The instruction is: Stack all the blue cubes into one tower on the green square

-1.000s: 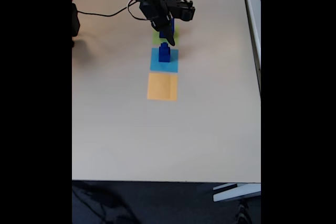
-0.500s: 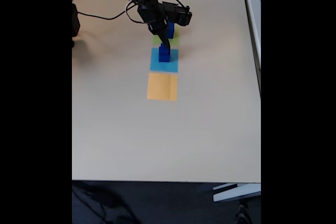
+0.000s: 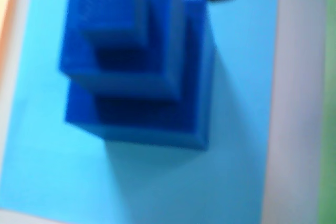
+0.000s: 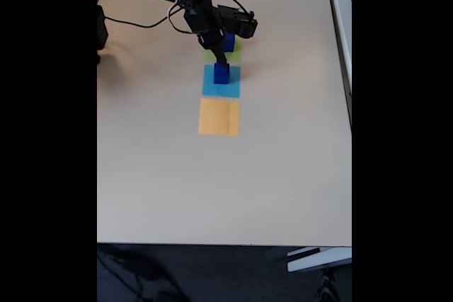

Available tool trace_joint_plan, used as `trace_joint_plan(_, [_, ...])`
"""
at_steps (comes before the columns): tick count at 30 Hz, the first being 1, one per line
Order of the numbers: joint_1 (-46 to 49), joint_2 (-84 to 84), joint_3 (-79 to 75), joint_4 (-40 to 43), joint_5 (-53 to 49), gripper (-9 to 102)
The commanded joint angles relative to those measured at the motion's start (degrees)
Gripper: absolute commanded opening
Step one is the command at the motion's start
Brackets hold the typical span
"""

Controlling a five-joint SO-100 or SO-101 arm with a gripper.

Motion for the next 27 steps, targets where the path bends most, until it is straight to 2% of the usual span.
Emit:
trace_joint_plan(1, [0.6,4.3,-0.4,0.4,-0.5,21])
trace_joint_plan(27, [1.4,1.0,-3.6,0.6,-2.2,19])
